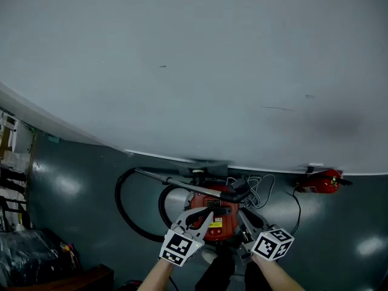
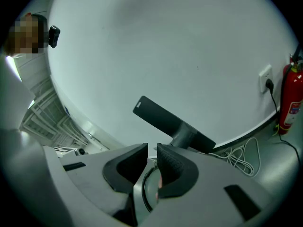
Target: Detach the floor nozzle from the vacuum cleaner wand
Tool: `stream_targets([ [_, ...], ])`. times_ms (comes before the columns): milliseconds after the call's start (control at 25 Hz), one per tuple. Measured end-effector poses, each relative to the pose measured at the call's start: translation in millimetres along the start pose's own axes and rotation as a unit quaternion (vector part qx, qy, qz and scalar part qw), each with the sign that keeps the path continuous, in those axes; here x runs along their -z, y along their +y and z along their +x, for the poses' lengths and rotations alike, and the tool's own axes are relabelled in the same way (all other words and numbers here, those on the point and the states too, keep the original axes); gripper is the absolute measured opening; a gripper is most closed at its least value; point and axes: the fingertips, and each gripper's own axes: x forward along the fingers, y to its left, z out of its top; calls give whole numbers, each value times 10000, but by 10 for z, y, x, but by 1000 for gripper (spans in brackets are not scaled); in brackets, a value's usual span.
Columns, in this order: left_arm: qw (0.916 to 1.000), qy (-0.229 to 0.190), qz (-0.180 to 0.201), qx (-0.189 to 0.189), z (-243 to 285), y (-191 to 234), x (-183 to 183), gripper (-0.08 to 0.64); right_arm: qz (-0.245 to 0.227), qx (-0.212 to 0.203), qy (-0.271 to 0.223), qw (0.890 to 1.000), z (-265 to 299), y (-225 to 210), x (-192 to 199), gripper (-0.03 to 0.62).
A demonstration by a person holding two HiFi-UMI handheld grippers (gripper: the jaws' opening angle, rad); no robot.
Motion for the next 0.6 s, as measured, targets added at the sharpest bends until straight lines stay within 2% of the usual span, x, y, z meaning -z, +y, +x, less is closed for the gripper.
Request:
stream_targets([
  [280,9979,166,355,524,408,120,373,120,573,150,-200,9980,265,-349,238,131],
  [440,9928,414,958,594,573,189,539,174,793,205,-324,9961,392,-425,276,172],
  [600,9833,649,1526,745,775,321,718,187,973,192,-383,9943,525,-515,350,180],
])
